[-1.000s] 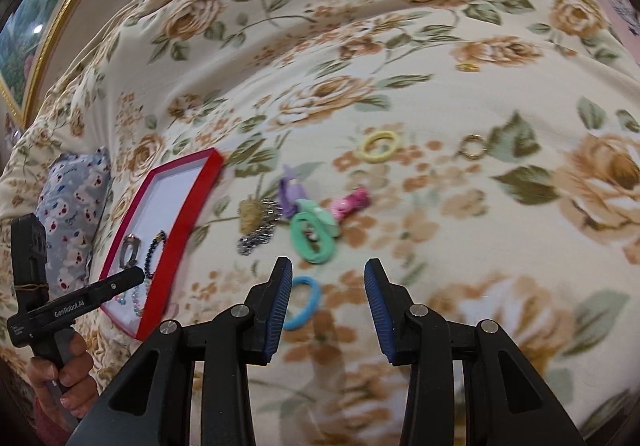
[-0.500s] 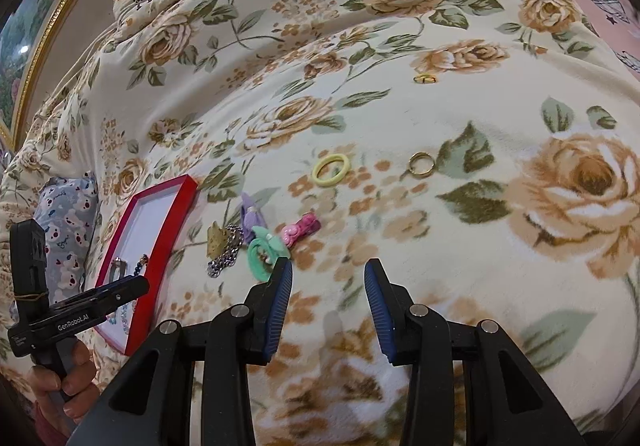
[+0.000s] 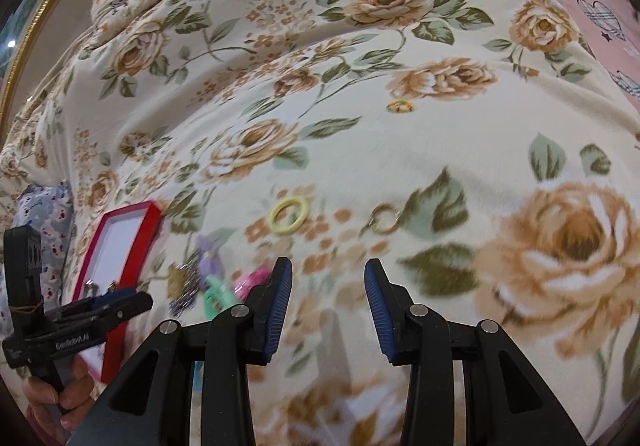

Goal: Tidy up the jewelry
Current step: 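Grasp the yellow hair claw clip with the left tool while the right tool grasps the gold ring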

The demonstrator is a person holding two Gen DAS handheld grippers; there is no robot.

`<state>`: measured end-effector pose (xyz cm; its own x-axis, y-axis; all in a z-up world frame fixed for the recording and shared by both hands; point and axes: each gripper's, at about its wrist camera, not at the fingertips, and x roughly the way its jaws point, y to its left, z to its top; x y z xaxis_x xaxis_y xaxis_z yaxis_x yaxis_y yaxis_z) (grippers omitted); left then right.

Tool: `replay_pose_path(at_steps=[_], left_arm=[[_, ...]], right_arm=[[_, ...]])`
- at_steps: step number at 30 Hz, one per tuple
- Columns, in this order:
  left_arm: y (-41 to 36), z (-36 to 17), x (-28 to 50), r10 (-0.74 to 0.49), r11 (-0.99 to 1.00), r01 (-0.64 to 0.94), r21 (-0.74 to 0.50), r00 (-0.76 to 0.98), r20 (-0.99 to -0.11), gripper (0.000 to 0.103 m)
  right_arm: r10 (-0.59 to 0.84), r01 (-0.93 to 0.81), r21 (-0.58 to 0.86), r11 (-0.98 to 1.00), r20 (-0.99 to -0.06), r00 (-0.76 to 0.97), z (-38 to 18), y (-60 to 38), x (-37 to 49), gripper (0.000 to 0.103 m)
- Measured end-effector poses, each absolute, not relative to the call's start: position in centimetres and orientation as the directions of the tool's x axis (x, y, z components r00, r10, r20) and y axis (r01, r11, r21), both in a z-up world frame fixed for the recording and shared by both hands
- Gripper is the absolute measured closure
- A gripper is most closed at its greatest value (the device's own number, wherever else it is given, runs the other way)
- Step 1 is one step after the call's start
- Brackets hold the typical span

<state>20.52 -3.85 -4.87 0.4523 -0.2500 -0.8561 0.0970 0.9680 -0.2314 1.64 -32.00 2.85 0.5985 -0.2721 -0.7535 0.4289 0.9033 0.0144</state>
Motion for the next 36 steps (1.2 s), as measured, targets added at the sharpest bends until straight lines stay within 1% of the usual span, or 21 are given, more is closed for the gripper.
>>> replay_pose_path(at_steps=[6, 10, 11, 13, 15, 17, 19, 28, 36], left_arm=[[-4.6, -7.2, 23.6, -0.272, 0.96, 0.059, -0.272, 0.408, -0.871, 0.044], [-4.8, -8.0, 24.9, -0.287, 0.955, 0.044, -0.295, 0.402, -0.869, 0.046], [-4.9, -8.2, 25.1, -0.289, 0.954, 0.045, -0.296, 0.404, -0.868, 0.048], [-5.0, -8.4, 25.6, -0.284, 0.956, 0.049, -0.289, 0.403, -0.87, 0.06], [-5.1, -8.6, 25.7, -0.3, 0.951, 0.059, -0.302, 0.396, -0.868, 0.066], [-5.3, -8.6, 25.6, -0.286, 0.957, 0.068, -0.283, 0.406, -0.868, 0.067], [-5.6, -8.5, 25.3, -0.274, 0.961, 0.08, -0.265, 0.416, -0.867, 0.067], [-3.5, -6.2, 21.6, -0.262, 0.964, 0.085, -0.251, 0.46, -0.849, 0.068], [-0.8, -4.0, 18.1, -0.246, 0.967, 0.067, -0.246, 0.491, -0.836, 0.068]], right_arm=[[-0.315, 0.504, 0.012, 0.863, -0.768, 0.557, 1.6, -35.1, 3.0, 0.063], [-0.325, 0.531, 0.014, 0.847, -0.776, 0.54, 1.0, -36.1, 3.5, 0.064], [-0.325, 0.533, 0.015, 0.846, -0.777, 0.538, 1.0, -36.2, 3.7, 0.064], [-0.339, 0.536, -0.004, 0.844, -0.78, 0.527, 0.7, -36.4, 4.1, 0.065], [-0.35, 0.539, -0.023, 0.842, -0.784, 0.512, 0.2, -36.6, 4.5, 0.071], [-0.362, 0.541, -0.04, 0.84, -0.783, 0.505, 0.1, -36.6, 4.6, 0.091], [-0.361, 0.535, -0.04, 0.844, -0.78, 0.511, 0.2, -36.4, 4.4, 0.101], [-0.304, 0.454, -0.017, 0.891, -0.764, 0.569, 1.3, -33.3, 3.9, 0.101], [-0.199, 0.367, 0.054, 0.929, -0.762, 0.617, 1.6, -29.2, 3.5, 0.101]])
